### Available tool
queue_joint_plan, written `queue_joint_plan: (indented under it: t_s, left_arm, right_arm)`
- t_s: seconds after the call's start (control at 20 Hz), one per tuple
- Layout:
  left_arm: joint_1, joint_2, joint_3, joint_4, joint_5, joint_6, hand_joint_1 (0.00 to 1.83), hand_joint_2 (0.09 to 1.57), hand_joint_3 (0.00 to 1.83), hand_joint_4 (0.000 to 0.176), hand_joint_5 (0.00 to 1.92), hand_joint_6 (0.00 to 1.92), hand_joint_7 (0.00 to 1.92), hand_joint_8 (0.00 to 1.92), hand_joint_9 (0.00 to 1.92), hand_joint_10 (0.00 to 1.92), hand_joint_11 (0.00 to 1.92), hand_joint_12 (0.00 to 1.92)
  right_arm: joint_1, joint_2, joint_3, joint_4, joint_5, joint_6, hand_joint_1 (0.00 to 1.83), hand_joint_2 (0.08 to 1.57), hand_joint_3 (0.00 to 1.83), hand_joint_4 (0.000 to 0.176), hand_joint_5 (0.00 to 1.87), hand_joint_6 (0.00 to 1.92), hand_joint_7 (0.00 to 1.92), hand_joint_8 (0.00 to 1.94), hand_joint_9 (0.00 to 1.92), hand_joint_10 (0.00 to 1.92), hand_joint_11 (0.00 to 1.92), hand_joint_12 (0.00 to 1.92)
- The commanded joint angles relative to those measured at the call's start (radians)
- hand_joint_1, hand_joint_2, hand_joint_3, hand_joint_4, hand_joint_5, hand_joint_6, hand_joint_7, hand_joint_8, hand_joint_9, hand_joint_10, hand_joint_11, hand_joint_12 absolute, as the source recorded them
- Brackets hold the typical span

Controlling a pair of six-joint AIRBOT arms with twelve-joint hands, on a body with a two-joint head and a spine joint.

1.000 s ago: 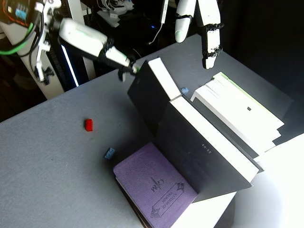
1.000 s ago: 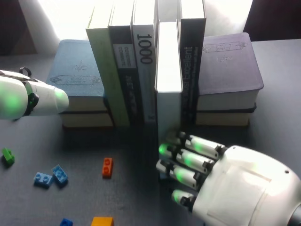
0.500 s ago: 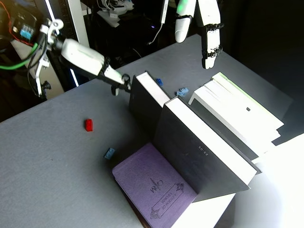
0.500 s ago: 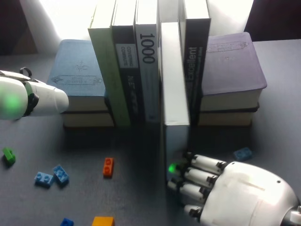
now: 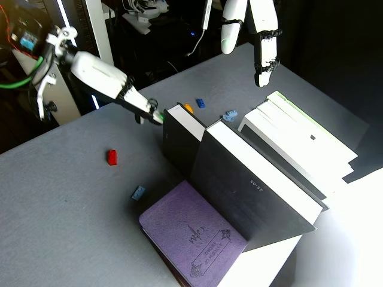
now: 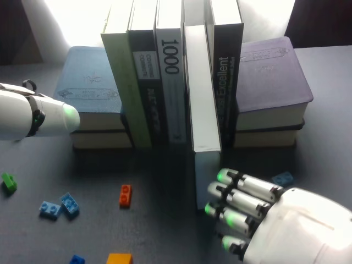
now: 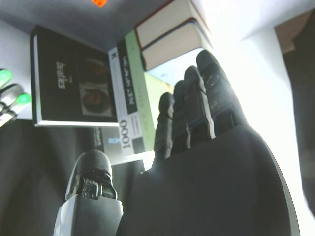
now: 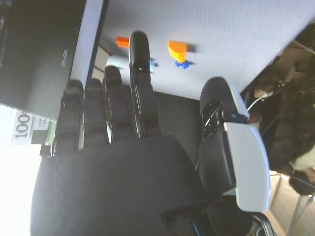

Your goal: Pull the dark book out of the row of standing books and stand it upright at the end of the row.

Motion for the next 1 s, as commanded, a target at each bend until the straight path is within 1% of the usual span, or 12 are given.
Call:
queue_joint_plan:
  t_s: [0.0,0.15,0.25,0.4,0.5,0.55,0.65,0.75,0.8,0.85,0.9,0.95]
  left_arm:
    - [-0.015,0.008,0.003,0.040,-0.063,-0.005,0.00,1.22,0.00,0.010,0.16,0.00,0.16,0.00,0.21,0.00,0.17,0.33]
    - [-0.015,0.008,0.003,0.040,-0.063,-0.005,0.00,1.22,0.00,0.023,0.18,0.01,0.19,0.01,0.23,0.01,0.20,0.34]
    - [-0.016,0.008,0.003,0.040,-0.063,-0.005,0.00,1.22,0.00,0.018,0.18,0.01,0.18,0.01,0.22,0.01,0.19,0.34]
    - [-0.019,0.008,0.003,0.040,-0.067,-0.005,0.00,1.22,0.00,0.015,0.18,0.01,0.19,0.01,0.23,0.01,0.20,0.34]
    - [-0.021,0.008,0.003,0.040,-0.069,-0.004,0.00,1.22,0.00,0.010,0.17,0.00,0.16,0.00,0.21,0.00,0.17,0.33]
    - [-0.021,0.008,0.003,0.040,-0.071,-0.002,0.00,1.21,0.00,0.022,0.18,0.01,0.18,0.01,0.22,0.00,0.19,0.33]
    - [-0.022,0.007,0.003,0.040,-0.073,-0.002,0.00,1.21,0.00,0.019,0.17,0.00,0.18,0.01,0.22,0.00,0.18,0.33]
    - [-0.023,0.007,0.003,0.040,-0.073,-0.002,0.00,1.21,0.00,0.008,0.15,0.00,0.16,0.00,0.20,0.00,0.17,0.32]
    - [-0.023,0.007,0.002,0.040,-0.073,-0.002,0.00,1.21,0.00,0.017,0.20,0.00,0.23,0.01,0.27,0.01,0.24,0.34]
    - [-0.022,0.007,0.002,0.040,-0.073,-0.002,0.00,1.22,0.00,0.014,0.29,0.01,0.35,0.01,0.39,0.02,0.35,0.38]
    - [-0.022,0.007,0.002,0.040,-0.073,-0.001,0.00,1.24,0.00,0.003,0.32,0.00,0.41,0.01,0.48,0.01,0.42,0.43]
    - [-0.022,0.007,0.002,0.040,-0.073,0.000,0.00,1.25,0.00,0.000,0.36,0.01,0.52,0.01,0.62,0.02,0.47,0.59]
  right_arm:
    - [0.018,0.016,-0.017,-0.052,0.086,0.005,0.00,1.24,0.00,0.000,0.56,0.55,0.16,0.01,0.00,0.00,0.00,0.00]
    - [0.052,0.085,-0.054,-0.011,0.133,0.047,0.00,1.24,0.00,0.000,0.52,0.54,0.15,0.00,0.00,0.00,0.00,0.00]
    - [0.057,0.168,-0.078,-0.011,0.160,0.096,0.00,1.24,0.00,0.000,0.52,0.54,0.10,0.00,0.00,0.00,0.00,0.00]
    - [0.053,0.240,-0.080,-0.011,0.169,0.123,0.00,1.24,0.00,0.000,0.53,0.54,0.14,0.01,0.00,0.00,0.00,0.00]
    - [0.065,0.259,-0.066,-0.010,0.225,0.113,0.00,1.25,0.01,0.000,0.53,0.54,0.15,0.02,0.00,0.00,0.00,0.00]
    - [0.074,0.263,-0.054,-0.004,0.233,0.114,0.00,1.25,0.00,0.000,0.52,0.54,0.14,0.01,0.00,0.00,0.00,0.00]
    - [0.095,0.264,-0.029,0.003,0.235,0.126,0.00,1.24,0.00,0.000,0.54,0.55,0.16,0.02,0.00,0.00,0.00,0.00]
    - [0.087,0.265,0.007,0.004,0.234,0.153,0.00,1.25,0.00,0.000,0.59,0.51,0.24,0.02,0.00,0.00,0.00,0.00]
    - [0.083,0.266,0.024,0.004,0.223,0.174,0.00,1.24,0.00,0.000,0.57,0.50,0.32,0.05,0.09,0.04,0.02,0.01]
    - [0.078,0.267,0.039,0.004,0.204,0.197,0.00,1.25,0.00,0.000,0.58,0.47,0.46,0.05,0.21,0.42,0.00,0.92]
    - [0.070,0.269,0.058,0.004,0.178,0.225,0.00,1.26,0.00,0.000,0.58,0.51,0.54,0.06,0.22,0.74,0.00,1.37]
    - [0.060,0.274,0.076,0.004,0.140,0.260,0.03,1.27,0.00,0.000,0.55,0.73,0.66,0.17,0.31,1.02,0.00,1.65]
